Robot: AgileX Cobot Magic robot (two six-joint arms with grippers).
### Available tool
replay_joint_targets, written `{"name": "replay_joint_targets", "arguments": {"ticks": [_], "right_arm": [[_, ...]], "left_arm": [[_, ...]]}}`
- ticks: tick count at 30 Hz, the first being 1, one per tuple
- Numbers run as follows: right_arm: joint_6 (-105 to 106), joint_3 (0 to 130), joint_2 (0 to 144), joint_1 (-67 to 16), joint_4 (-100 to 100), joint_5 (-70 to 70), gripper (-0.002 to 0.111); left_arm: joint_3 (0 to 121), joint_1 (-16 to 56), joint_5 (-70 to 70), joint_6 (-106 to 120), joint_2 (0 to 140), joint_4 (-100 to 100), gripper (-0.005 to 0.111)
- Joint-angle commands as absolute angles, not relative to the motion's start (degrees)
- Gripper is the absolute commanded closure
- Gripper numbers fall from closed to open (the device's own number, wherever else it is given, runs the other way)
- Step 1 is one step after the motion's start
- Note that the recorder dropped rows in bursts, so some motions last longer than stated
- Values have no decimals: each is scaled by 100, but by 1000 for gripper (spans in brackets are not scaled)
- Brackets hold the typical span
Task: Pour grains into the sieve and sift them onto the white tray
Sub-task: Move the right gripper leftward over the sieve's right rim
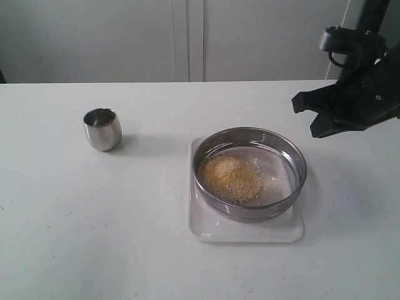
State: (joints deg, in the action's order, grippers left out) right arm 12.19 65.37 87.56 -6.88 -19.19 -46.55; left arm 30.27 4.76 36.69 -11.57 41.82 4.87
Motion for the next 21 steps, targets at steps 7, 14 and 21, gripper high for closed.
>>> {"name": "replay_joint_targets", "arguments": {"ticks": [7,14,21], "right_arm": [[1413,7399,9815,-694,-1733,-5281,108],[736,7550,10113,-707,-1030,-5166,108],[-604,7550,10136,-1278,309,-4968,108]], "left_arm": [[2990,464,3709,-1161,4137,546,107],[2990,464,3709,-1161,4137,546,107],[2990,464,3709,-1161,4137,546,107]]}}
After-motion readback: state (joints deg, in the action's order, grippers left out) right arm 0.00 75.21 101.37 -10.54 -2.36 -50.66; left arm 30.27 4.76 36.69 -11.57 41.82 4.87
